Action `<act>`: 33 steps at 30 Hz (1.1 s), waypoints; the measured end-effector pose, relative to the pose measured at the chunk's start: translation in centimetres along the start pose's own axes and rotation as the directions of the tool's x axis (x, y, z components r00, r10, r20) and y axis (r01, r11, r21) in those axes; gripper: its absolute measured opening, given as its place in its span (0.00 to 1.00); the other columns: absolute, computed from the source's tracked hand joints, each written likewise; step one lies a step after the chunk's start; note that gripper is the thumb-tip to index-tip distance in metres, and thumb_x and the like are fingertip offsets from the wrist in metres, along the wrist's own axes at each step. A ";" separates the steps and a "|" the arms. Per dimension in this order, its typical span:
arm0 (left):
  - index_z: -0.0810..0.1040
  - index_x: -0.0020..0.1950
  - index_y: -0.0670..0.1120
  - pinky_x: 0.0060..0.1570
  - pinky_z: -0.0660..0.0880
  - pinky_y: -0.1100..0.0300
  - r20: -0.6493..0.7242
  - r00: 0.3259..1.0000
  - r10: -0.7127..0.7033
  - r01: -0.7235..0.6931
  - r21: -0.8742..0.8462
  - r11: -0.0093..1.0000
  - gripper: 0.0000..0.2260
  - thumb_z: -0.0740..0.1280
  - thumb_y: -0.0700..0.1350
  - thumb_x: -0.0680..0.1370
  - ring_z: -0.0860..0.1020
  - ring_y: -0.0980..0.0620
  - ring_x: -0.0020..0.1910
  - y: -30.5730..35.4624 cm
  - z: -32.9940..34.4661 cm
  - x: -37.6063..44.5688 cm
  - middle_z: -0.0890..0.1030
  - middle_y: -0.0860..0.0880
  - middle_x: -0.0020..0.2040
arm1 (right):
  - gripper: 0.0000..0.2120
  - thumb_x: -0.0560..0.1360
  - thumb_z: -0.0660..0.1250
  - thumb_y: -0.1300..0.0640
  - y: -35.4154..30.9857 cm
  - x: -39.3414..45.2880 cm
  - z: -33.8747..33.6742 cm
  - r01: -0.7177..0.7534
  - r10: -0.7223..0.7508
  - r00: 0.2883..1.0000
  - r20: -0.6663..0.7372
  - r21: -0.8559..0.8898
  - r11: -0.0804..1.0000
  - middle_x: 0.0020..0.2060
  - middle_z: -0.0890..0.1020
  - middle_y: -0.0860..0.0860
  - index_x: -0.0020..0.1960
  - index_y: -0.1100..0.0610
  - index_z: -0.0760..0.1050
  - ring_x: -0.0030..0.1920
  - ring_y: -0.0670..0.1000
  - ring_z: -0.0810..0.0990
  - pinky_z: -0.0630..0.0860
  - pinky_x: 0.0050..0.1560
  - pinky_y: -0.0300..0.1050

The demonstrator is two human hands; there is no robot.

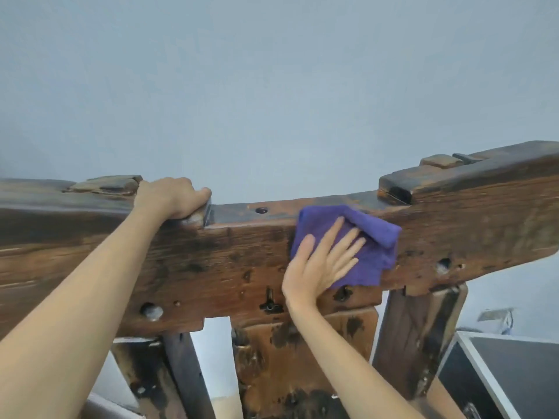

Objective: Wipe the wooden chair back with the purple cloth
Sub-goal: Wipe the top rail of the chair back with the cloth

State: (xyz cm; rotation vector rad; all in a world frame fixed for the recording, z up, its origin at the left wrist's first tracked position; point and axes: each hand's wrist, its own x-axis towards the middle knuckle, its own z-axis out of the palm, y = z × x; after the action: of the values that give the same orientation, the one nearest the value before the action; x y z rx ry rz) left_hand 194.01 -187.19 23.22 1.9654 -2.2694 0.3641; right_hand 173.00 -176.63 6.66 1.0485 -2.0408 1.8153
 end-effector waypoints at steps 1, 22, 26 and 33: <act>0.75 0.54 0.48 0.53 0.67 0.46 -0.003 1.000 0.000 0.000 -0.004 1.000 0.24 0.50 0.64 0.78 0.78 0.39 0.60 0.0 -0.1 0.0 0.81 0.40 0.62 | 0.29 0.85 0.46 0.40 -0.6 -3.0 0.5 0.213 -0.206 0.970 0.125 -0.040 0.976 0.83 0.51 0.53 0.83 0.47 0.49 0.83 0.60 0.46 0.45 0.80 0.64; 0.79 0.61 0.44 0.62 0.69 0.45 -0.179 0.978 0.111 -0.115 -0.010 0.993 0.25 0.48 0.55 0.82 0.75 0.39 0.64 5.2 0.1 -6.2 0.80 0.39 0.63 | 0.23 0.86 0.53 0.54 4.4 8.8 -8.4 0.009 -0.005 0.999 0.046 -0.099 0.995 0.82 0.57 0.52 0.80 0.51 0.60 0.83 0.54 0.51 0.54 0.79 0.65; 0.73 0.71 0.45 0.68 0.66 0.42 -0.017 0.955 0.296 -0.296 -0.093 0.951 0.31 0.41 0.61 0.82 0.71 0.38 0.69 14.2 0.6 -8.3 0.74 0.39 0.70 | 0.24 0.85 0.45 0.49 -0.1 5.6 -3.7 -0.118 0.117 0.993 -0.027 -0.031 0.993 0.83 0.54 0.49 0.81 0.44 0.58 0.83 0.55 0.46 0.46 0.78 0.67; 0.77 0.58 0.44 0.67 0.68 0.46 0.122 0.907 0.403 -0.315 -0.440 0.841 0.20 0.48 0.49 0.82 0.75 0.40 0.65 23.0 -1.1 -3.7 0.77 0.41 0.69 | 0.25 0.85 0.55 0.47 11.5 11.4 -7.5 0.697 -0.663 0.715 0.222 -0.140 0.704 0.69 0.78 0.54 0.81 0.39 0.57 0.70 0.59 0.71 0.69 0.62 0.55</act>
State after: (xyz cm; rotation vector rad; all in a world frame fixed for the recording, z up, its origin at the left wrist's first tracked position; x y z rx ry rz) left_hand 171.83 -180.35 20.95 1.4208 -2.5796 -0.2970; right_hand 155.39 -173.91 6.07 1.6372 -1.5325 1.1225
